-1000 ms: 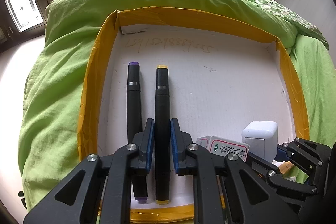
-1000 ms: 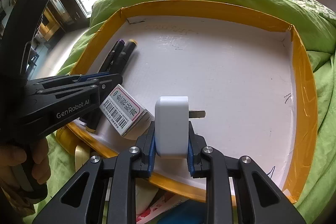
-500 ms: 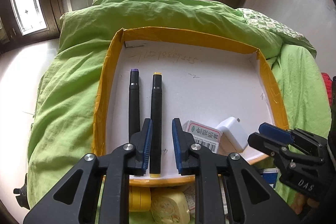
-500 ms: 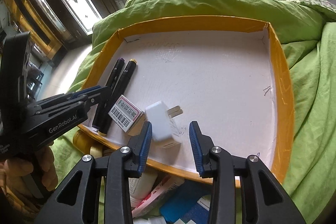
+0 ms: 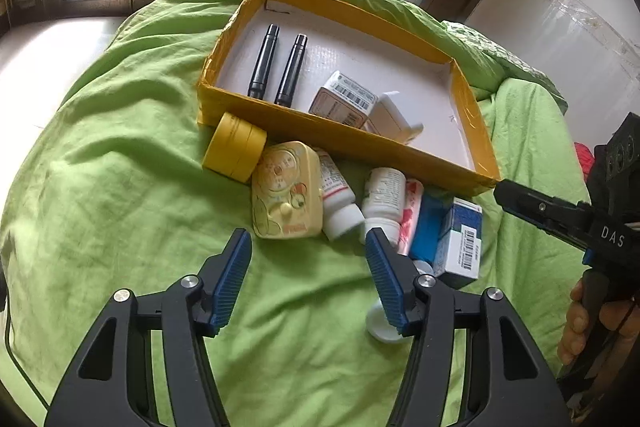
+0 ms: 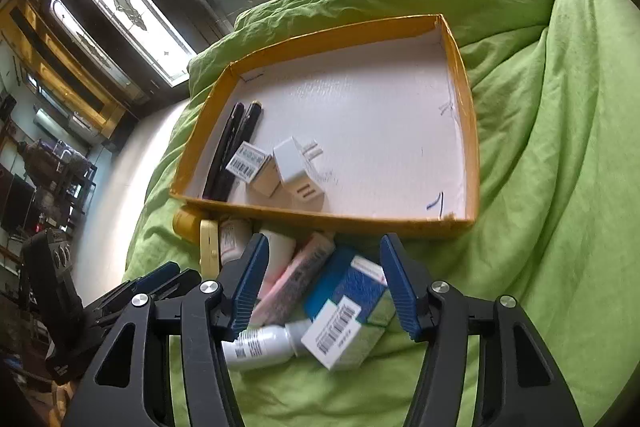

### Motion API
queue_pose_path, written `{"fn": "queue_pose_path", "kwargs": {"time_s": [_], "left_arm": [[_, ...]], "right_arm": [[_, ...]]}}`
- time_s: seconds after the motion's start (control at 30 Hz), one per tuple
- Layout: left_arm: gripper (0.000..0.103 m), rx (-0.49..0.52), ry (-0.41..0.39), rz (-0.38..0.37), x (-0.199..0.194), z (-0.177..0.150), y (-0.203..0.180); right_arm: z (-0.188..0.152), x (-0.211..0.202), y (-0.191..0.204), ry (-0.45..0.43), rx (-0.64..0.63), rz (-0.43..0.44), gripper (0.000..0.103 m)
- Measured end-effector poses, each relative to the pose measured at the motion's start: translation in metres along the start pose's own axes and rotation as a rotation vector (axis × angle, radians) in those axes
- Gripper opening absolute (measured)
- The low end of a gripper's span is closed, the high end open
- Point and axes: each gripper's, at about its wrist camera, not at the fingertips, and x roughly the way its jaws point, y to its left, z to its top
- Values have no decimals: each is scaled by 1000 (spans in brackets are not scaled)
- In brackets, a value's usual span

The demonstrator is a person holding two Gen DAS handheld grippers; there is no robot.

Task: Organize rigid objects
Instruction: 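Grasp the white pill bottle with the left tool while the right tool grasps the blue-white medicine box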

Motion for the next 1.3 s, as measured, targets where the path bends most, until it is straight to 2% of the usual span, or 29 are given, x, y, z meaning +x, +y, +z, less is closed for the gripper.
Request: {"fn": "queue_pose_path", "kwargs": {"time_s": [0.17, 0.3, 0.5, 0.63, 0.77, 0.9, 1.0, 1.07, 1.1, 1.3], "left_arm": [[58, 31, 0, -11, -6, -18, -12], [58, 99, 13, 30, -3, -26, -27], [58, 157, 30, 37, -3, -28, -40], [58, 262, 31, 47, -5, -21, -58], [58, 385, 82, 7, 4, -16, -81], [58, 469, 147, 19, 26, -18, -98], [55, 494, 189, 14, 38, -25, -104], [37, 501, 190, 27, 41, -30, -105], [33, 487, 196, 19, 41, -32, -103], [33, 381, 175, -28, 23, -38, -85]], "right_arm": [[-36, -16, -10, 12, 1, -12, 62], [-52, -20, -18, 15, -2, -38, 62], [-52, -29, -23, -36, 9, -51, 62], [-51, -31, -23, -48, 13, -47, 62], [-50, -35, -27, -72, 30, -53, 62], [-49, -37, -33, -81, 57, -59, 62], [-48, -36, -35, -76, 62, -60, 62], [-48, -34, -35, -71, 63, -57, 62], [-48, -33, -34, -69, 62, -56, 62], [-50, -32, -35, -63, 65, -47, 62]]}}
